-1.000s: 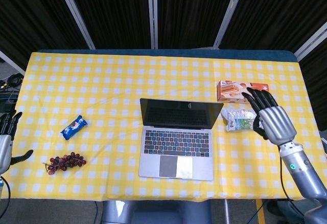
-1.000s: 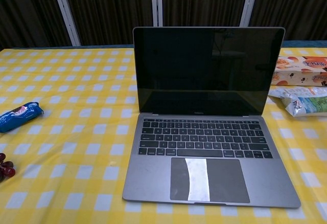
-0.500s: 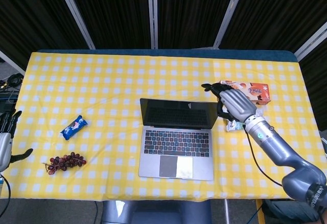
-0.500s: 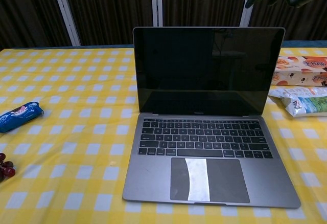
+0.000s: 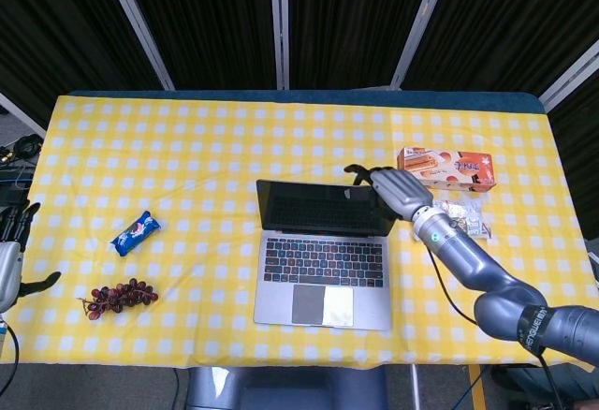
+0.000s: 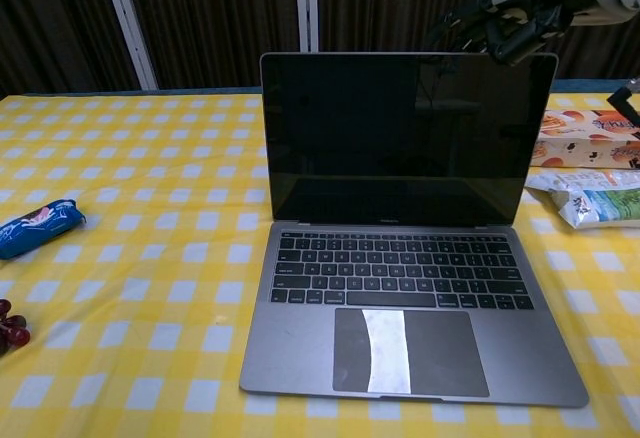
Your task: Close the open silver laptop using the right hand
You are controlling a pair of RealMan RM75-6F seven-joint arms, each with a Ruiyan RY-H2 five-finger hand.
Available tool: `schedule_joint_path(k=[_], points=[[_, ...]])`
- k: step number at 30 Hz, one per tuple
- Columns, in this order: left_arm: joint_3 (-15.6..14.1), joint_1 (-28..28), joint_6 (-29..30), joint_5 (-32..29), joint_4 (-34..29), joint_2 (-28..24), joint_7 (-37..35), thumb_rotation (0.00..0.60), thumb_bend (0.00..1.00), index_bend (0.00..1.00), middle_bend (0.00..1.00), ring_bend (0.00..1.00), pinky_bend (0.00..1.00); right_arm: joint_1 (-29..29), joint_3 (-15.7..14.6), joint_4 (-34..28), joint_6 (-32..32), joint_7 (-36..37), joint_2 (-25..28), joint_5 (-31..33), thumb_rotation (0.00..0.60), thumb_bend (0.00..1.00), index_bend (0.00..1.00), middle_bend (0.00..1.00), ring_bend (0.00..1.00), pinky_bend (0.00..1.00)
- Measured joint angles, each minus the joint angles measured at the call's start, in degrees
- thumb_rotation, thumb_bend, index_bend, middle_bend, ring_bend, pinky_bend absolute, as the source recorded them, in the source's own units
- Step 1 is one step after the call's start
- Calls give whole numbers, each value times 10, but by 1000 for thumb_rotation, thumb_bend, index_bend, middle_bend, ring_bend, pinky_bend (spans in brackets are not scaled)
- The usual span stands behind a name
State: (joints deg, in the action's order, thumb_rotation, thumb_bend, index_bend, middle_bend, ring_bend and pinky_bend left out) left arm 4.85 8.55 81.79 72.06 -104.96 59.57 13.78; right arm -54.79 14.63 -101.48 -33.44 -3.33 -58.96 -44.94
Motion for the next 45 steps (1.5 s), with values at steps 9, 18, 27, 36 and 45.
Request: schedule_joint_path(k=[9,18,27,36,45], points=[[0,2,-6,-1,-2,1,6,600,0,0,0,0,0,-10,-9,-36,17,14,23,6,600,1000,226,303,238,215],[0,2,-5,2,-2,3,11,600,0,0,0,0,0,2,-14,-82,14,16,43,-47,600,1000,226,302,239,215],[-1,1,-3,6,-4,4,16,600,0,0,0,0,0,41,-55,-152,-7,-18,50,-195,600,1000,226,294,239,215],[-1,1,-4,6,-1,6,19,600,0,0,0,0,0,74,-105,-141,-41,-72,22,-356,600,1000,227,294,239,215],[-2,2,-6,5,2,12,27,600,0,0,0,0,0,91,-161,-75,-80,-118,-26,-511,600,1000,228,286,239,215]])
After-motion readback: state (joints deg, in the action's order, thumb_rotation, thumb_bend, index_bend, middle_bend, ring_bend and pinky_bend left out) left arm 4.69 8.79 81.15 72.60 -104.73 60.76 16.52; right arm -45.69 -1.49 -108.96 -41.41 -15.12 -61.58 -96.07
